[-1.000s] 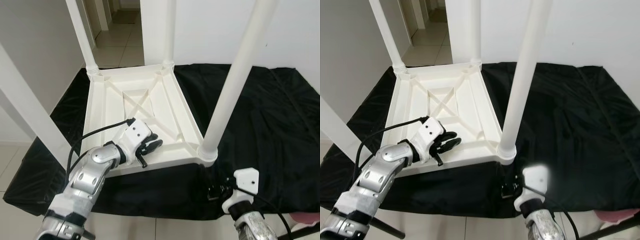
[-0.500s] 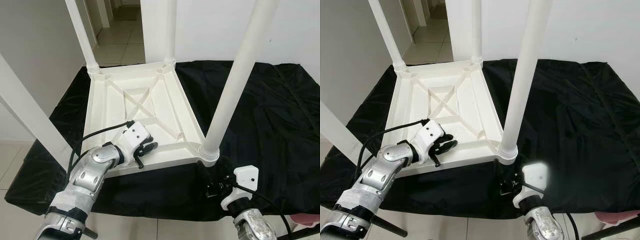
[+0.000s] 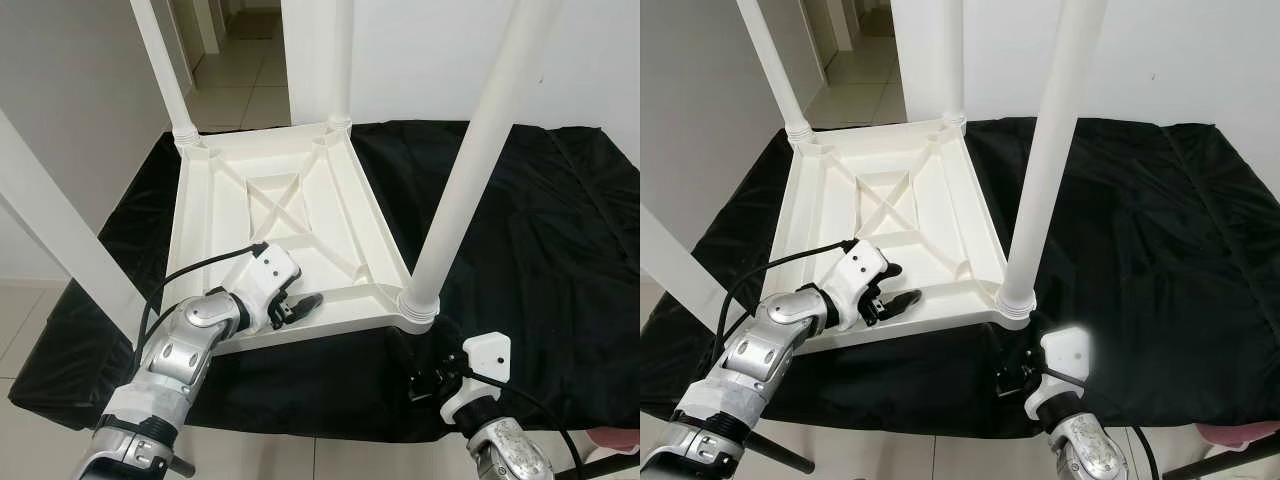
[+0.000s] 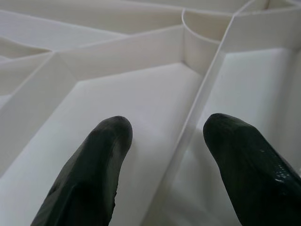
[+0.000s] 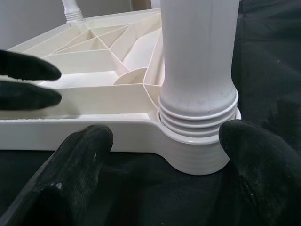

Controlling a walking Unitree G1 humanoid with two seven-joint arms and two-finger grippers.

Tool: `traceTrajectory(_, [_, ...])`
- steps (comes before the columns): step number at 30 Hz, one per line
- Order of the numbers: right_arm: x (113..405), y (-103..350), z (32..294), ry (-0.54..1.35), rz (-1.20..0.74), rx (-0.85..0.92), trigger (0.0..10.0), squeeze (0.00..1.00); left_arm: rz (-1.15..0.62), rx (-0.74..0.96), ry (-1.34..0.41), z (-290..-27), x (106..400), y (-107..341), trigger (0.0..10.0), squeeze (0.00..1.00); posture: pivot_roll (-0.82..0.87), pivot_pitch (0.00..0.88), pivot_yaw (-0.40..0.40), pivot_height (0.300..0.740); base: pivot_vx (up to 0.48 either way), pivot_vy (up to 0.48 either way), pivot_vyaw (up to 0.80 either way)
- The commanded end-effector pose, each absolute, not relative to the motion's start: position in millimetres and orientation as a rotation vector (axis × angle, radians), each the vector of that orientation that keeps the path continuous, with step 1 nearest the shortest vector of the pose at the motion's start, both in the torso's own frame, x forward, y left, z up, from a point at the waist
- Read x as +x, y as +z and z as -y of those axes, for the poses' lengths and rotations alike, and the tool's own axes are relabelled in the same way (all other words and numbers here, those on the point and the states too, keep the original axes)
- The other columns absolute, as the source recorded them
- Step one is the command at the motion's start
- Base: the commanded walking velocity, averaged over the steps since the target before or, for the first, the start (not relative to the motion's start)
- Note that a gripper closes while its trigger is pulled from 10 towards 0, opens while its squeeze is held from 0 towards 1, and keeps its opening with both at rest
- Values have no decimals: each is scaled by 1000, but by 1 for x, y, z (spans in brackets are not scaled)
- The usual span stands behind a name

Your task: Building children table

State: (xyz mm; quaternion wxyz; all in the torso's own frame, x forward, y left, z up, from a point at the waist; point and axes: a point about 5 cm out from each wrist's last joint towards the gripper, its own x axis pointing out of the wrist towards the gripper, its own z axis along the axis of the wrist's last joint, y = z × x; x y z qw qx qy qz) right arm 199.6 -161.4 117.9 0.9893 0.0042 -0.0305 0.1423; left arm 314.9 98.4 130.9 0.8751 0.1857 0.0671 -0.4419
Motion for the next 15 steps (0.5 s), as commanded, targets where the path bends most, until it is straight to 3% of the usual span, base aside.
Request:
traceTrajectory(1, [200, 114, 160, 294, 42, 16, 10000, 0, -157, 424, -791, -107, 321, 126, 10000, 0, -110, 76, 89, 740, 0, 0, 0])
traceTrajectory(15, [205, 116, 169, 280, 37, -19, 10000, 0, -337, 470, -522, -132, 345, 114, 10000, 0, -137, 60, 82, 740, 0, 0, 0])
